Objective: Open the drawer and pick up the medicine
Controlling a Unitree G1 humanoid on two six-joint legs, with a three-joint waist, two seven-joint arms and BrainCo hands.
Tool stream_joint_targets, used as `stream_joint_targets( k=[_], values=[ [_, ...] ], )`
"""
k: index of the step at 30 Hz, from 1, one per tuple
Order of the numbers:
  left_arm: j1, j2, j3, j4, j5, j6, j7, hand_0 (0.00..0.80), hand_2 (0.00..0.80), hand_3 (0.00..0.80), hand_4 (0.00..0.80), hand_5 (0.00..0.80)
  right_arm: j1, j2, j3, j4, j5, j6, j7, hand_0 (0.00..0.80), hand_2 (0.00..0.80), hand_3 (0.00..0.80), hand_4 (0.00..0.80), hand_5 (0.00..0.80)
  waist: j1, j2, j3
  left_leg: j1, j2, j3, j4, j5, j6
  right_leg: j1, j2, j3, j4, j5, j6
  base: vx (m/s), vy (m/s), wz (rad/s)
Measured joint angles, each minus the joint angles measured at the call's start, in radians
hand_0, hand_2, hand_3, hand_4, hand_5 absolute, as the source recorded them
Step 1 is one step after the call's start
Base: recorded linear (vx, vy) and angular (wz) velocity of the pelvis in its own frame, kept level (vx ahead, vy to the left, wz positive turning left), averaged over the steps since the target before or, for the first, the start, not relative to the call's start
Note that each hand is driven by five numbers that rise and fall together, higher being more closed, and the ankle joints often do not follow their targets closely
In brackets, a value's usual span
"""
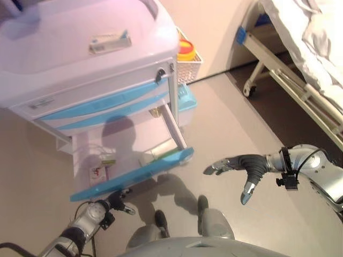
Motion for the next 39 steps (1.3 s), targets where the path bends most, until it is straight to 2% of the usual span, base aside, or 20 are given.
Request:
stream_joint_targets(
  k=[1, 3, 8, 14, 21, 25, 29, 35, 39],
  values=[
    [-0.015, 0.006, -0.003, 0.003, 0.000, 0.000, 0.008, 0.000, 0.000, 0.000, 0.000, 0.000, 0.014, 0.015, -0.005, 0.038, -0.004, 0.004, 0.000, 0.000, 0.000, 0.000, 0.000, 0.000, -0.016, 0.004, 0.020, 0.001, 0.000, 0.009, -0.003, 0.000, 0.000, -0.006, 0.002, 0.005, 0.002, 0.001, 0.000, -0.039, 0.159, -0.18],
    [-0.048, 0.007, -0.001, 0.016, -0.001, 0.000, 0.028, 0.000, 0.000, 0.000, 0.000, 0.000, 0.051, 0.050, -0.024, 0.125, -0.010, 0.008, -0.006, 0.000, 0.000, 0.000, 0.000, 0.000, -0.021, 0.021, 0.049, 0.000, -0.002, 0.021, -0.013, 0.004, 0.001, -0.018, 0.005, 0.021, 0.006, 0.004, 0.001, -0.051, 0.148, -0.22],
    [-0.158, 0.028, 0.006, 0.082, -0.019, -0.002, 0.095, 0.000, 0.000, 0.000, 0.000, 0.000, 0.116, 0.089, -0.042, 0.288, -0.007, -0.037, -0.010, 0.000, 0.000, 0.000, 0.000, 0.000, -0.050, 0.041, 0.112, -0.010, -0.004, 0.055, -0.013, 0.004, 0.000, -0.053, 0.011, 0.053, 0.022, 0.006, 0.001, -0.045, 0.147, -0.20],
    [-0.296, 0.082, 0.049, 0.197, -0.097, -0.016, 0.163, 0.000, 0.000, 0.000, 0.000, 0.000, 0.135, 0.093, -0.045, 0.427, 0.059, -0.126, -0.029, 0.000, 0.000, 0.000, 0.000, 0.000, -0.109, 0.039, 0.179, -0.015, -0.012, 0.084, -0.012, 0.003, 0.002, -0.081, 0.012, 0.085, 0.042, 0.007, 0.001, -0.035, 0.141, -0.14],
    [-0.437, 0.155, 0.096, 0.336, -0.139, -0.041, 0.179, 0.000, 0.000, 0.000, 0.000, 0.000, 0.140, 0.110, -0.064, 0.507, 0.137, -0.212, -0.037, 0.000, 0.000, 0.000, 0.000, 0.000, -0.147, 0.038, 0.183, -0.040, -0.013, 0.110, -0.008, 0.002, 0.001, -0.127, 0.020, 0.115, 0.066, 0.010, -0.004, -0.033, 0.078, -0.12],
    [-0.482, 0.207, 0.113, 0.365, -0.187, -0.058, 0.175, 0.000, 0.000, 0.000, 0.000, 0.000, 0.138, 0.111, -0.063, 0.533, 0.140, -0.238, -0.037, 0.000, 0.000, 0.000, 0.000, 0.000, -0.151, 0.032, 0.191, -0.053, -0.010, 0.129, 0.012, -0.010, -0.004, -0.145, 0.029, 0.135, 0.070, 0.012, -0.007, -0.027, 0.027, -0.14],
    [-0.535, 0.235, 0.132, 0.372, -0.217, -0.057, 0.172, 0.000, 0.000, 0.000, 0.000, 0.000, 0.135, 0.126, -0.062, 0.612, 0.138, -0.262, -0.062, 0.000, 0.000, 0.000, 0.000, 0.000, -0.151, 0.022, 0.208, -0.079, 0.005, 0.129, 0.060, -0.032, -0.006, -0.147, 0.036, 0.134, 0.070, 0.017, -0.012, -0.025, -0.010, -0.02],
    [-0.568, 0.237, 0.134, 0.372, -0.231, -0.036, 0.164, 0.000, 0.000, 0.000, 0.000, 0.000, 0.128, 0.155, -0.059, 0.621, 0.143, -0.281, -0.100, 0.000, 0.000, 0.000, 0.000, 0.000, -0.143, -0.002, 0.227, -0.135, 0.028, 0.122, 0.142, -0.066, -0.012, -0.163, 0.046, 0.132, 0.068, 0.032, -0.020, -0.052, -0.041, 0.01],
    [-0.563, 0.237, 0.134, 0.345, -0.299, -0.030, 0.089, 0.000, 0.000, 0.000, 0.000, 0.000, 0.123, 0.187, -0.030, 0.620, 0.143, -0.288, -0.118, 0.000, 0.000, 0.000, 0.000, 0.000, -0.133, -0.011, 0.232, -0.158, 0.040, 0.114, 0.189, -0.087, -0.011, -0.161, 0.048, 0.124, 0.066, 0.034, -0.021, -0.045, -0.097, 0.04]
  ],
)
